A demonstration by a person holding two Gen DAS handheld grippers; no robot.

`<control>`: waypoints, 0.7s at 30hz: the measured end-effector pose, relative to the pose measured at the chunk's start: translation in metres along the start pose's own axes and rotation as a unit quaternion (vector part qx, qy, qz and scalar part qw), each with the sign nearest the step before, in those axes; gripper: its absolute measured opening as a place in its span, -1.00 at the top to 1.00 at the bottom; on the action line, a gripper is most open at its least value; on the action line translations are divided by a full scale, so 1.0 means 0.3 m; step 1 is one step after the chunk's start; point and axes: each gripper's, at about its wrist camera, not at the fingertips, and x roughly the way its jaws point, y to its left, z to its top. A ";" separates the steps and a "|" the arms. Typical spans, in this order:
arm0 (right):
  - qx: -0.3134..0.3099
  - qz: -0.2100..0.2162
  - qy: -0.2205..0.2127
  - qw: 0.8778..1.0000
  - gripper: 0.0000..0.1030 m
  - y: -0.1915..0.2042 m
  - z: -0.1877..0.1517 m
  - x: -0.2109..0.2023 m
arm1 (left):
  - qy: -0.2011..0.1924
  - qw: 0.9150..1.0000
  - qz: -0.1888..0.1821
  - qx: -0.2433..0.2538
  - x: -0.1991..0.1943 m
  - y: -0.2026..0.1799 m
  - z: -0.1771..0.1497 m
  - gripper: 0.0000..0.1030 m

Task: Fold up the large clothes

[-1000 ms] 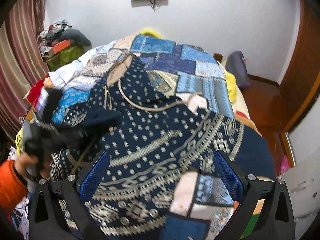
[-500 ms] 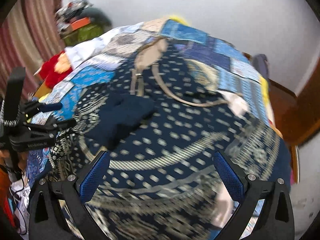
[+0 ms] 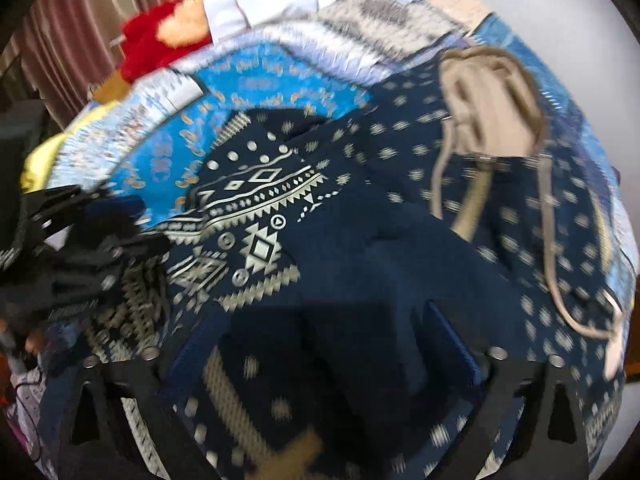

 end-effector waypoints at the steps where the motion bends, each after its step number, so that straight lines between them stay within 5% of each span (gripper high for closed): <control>1: -0.003 -0.001 0.015 1.000 -0.58 0.002 0.023 0.051 | 0.000 1.000 -0.003 0.004 0.010 -0.004 0.000 0.04; 5: 0.004 -0.021 0.027 0.999 -0.42 -0.018 0.060 0.157 | -0.001 1.000 -0.013 0.011 0.047 -0.014 -0.005 0.05; 7: -0.011 -0.046 0.016 0.999 0.14 -0.003 0.068 0.173 | 0.000 1.000 -0.017 0.007 0.061 -0.016 -0.007 0.11; 10: -0.020 -0.066 0.006 0.998 0.64 0.002 0.069 0.169 | 0.002 1.000 -0.015 0.001 0.072 -0.021 -0.008 0.13; 15: 0.031 -0.046 -0.041 0.998 0.81 -0.094 0.019 0.020 | 0.004 1.000 -0.010 0.000 0.074 -0.020 -0.009 0.13; 21: 0.067 -0.075 -0.094 0.990 0.83 -0.249 -0.108 -0.247 | 0.015 1.000 0.003 -0.008 0.088 -0.018 0.005 0.13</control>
